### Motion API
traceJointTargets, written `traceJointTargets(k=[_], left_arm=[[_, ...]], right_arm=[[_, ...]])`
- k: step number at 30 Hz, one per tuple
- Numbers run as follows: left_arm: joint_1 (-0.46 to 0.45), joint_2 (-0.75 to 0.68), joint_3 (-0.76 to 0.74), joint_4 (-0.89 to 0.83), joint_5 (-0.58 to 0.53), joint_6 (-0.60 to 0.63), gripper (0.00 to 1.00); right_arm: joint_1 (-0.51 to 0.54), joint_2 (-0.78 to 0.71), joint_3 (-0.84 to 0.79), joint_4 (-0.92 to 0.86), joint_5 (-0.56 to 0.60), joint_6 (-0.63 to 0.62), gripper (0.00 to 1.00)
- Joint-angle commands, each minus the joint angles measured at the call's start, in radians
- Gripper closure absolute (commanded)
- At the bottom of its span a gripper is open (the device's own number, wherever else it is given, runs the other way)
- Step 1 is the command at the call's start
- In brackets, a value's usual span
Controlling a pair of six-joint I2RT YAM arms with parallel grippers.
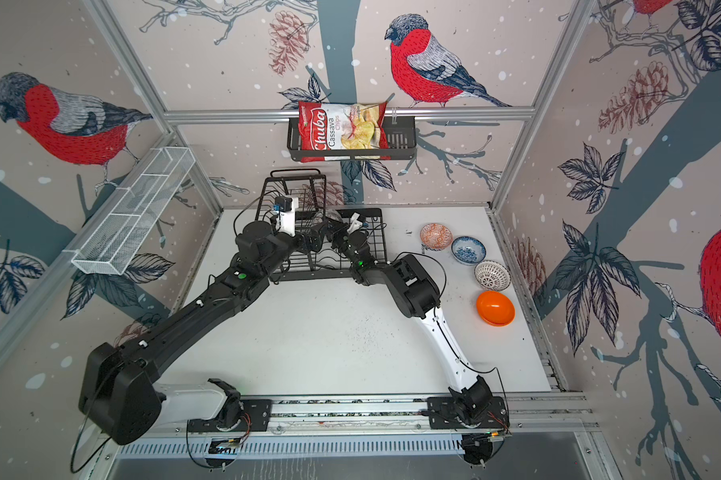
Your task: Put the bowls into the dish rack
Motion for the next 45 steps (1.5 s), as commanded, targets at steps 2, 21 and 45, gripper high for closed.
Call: traceJointTargets(k=[2, 21, 45], left_arm=[[0.002, -0.007, 0.002, 0.011, 0.015, -0.002, 0.03], [0.002, -0.011, 0.002, 0.013, 0.020, -0.002, 0.03], [0.002, -0.019, 0.002, 0.009, 0.011, -0.004, 0.03]], right_arm=[[0.004, 0.028, -0.013, 0.122, 0.011, 0.034, 1.00], [0.009, 0.011, -0.063, 0.015, 0.043, 0.100, 1.00], [0.007, -0.095, -0.097, -0.266, 0.039, 0.071, 1.00]])
